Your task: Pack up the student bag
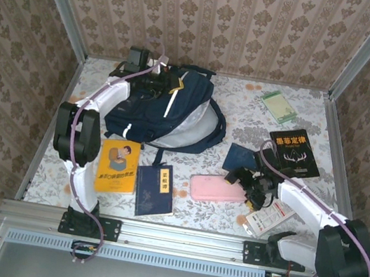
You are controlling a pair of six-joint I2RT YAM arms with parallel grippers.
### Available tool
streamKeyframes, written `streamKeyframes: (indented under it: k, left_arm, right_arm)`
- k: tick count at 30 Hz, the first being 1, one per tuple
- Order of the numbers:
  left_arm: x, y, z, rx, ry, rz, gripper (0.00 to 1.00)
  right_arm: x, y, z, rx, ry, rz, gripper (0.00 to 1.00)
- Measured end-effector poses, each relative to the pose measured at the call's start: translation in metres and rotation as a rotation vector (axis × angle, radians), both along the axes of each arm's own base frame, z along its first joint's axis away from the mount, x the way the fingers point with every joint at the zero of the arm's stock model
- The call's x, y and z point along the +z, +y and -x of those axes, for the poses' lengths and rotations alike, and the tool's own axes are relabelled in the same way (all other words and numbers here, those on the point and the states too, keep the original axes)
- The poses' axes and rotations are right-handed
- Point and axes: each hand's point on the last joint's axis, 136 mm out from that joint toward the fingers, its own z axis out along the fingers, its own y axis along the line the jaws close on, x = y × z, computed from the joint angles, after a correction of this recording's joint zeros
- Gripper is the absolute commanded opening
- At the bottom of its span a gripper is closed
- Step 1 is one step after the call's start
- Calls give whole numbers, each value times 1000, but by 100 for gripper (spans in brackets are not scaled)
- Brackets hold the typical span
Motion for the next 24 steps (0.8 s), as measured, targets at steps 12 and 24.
streamKeyframes:
  k: [12,24]
  left_arm:
    - [0,0,0,0,1,0,0]
    - [0,0,0,0,-1,0,0]
  right_arm:
    - [20,34,-90,105,-116,-18,100]
    - [31,58,-144,116,-183,-63,100]
